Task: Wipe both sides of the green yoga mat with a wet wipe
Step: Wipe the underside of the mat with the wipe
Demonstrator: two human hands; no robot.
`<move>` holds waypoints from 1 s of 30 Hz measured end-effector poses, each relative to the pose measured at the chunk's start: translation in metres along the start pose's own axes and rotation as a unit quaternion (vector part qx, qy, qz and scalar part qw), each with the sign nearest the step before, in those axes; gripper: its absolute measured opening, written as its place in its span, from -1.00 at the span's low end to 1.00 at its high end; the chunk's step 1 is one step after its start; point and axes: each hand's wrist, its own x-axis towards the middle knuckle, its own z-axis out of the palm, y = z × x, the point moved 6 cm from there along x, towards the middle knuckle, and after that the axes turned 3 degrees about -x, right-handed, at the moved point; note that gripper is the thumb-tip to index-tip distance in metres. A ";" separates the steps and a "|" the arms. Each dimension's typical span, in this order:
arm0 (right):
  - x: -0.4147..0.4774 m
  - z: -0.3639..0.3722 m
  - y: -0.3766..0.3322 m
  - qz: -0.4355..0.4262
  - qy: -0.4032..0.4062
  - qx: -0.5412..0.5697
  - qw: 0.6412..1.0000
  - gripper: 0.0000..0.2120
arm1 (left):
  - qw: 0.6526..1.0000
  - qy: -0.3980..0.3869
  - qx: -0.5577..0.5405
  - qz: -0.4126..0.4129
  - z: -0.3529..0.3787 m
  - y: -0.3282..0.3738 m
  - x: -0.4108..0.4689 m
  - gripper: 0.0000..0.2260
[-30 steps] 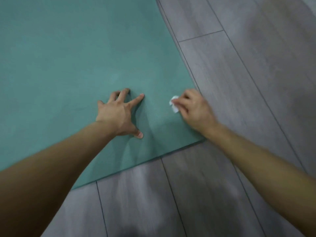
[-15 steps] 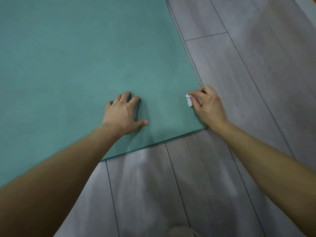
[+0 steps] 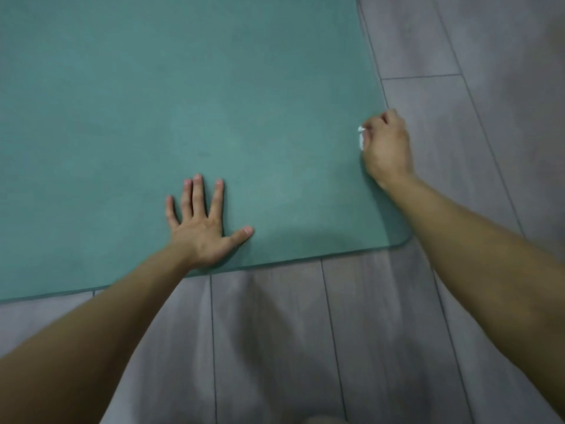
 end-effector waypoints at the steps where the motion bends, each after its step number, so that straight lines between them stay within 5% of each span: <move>1: -0.013 0.002 -0.020 -0.010 -0.003 0.000 1.000 -0.73 | 1.000 -0.024 0.001 -0.002 -0.001 -0.001 0.001 0.08; 3: -0.066 0.009 -0.080 -0.098 -0.037 0.061 0.993 -0.86 | 0.996 -0.083 -0.011 -0.007 -0.002 -0.003 0.005 0.19; 6: -0.168 0.013 -0.166 -0.369 -0.148 0.130 0.908 -0.94 | 0.989 -0.144 -0.014 -0.009 -0.003 -0.005 0.010 0.34; 8: -0.160 0.014 -0.161 -0.438 -0.135 0.115 0.881 -0.91 | 0.989 -0.148 -0.006 -0.006 -0.002 -0.005 0.009 0.36; 12: -0.015 0.016 -0.048 -0.121 -0.019 0.017 0.992 -0.81 | 0.991 -0.137 0.004 0.001 -0.002 -0.004 0.004 0.35; 14: 0.021 0.014 -0.012 0.004 -0.009 0.000 1.000 -0.77 | 0.990 -0.140 0.004 0.001 -0.003 -0.004 0.003 0.35; 16: 0.008 0.013 -0.037 0.009 -0.018 0.003 1.000 -0.79 | 0.989 -0.146 0.004 0.003 -0.003 -0.003 0.004 0.35; 18: -0.050 0.017 -0.099 -0.094 -0.059 0.075 0.991 -0.84 | 0.989 -0.150 0.002 0.003 -0.003 -0.004 0.005 0.35; 21: -0.173 0.017 -0.184 -0.368 -0.183 0.160 0.897 -0.83 | 0.988 -0.156 0.002 0.003 -0.002 -0.005 0.006 0.36; 23: -0.171 0.013 -0.179 -0.446 -0.188 0.156 0.861 -0.79 | 0.987 -0.158 -0.001 0.005 -0.003 -0.005 0.007 0.36; 27: -0.023 0.010 -0.069 -0.150 -0.063 0.048 0.986 -0.77 | 0.983 -0.181 -0.020 0.006 -0.007 -0.007 0.008 0.34; 30: 0.006 0.000 -0.023 0.019 -0.025 0.028 0.999 -0.76 | 0.985 -0.166 -0.046 0.000 -0.009 -0.004 0.006 0.30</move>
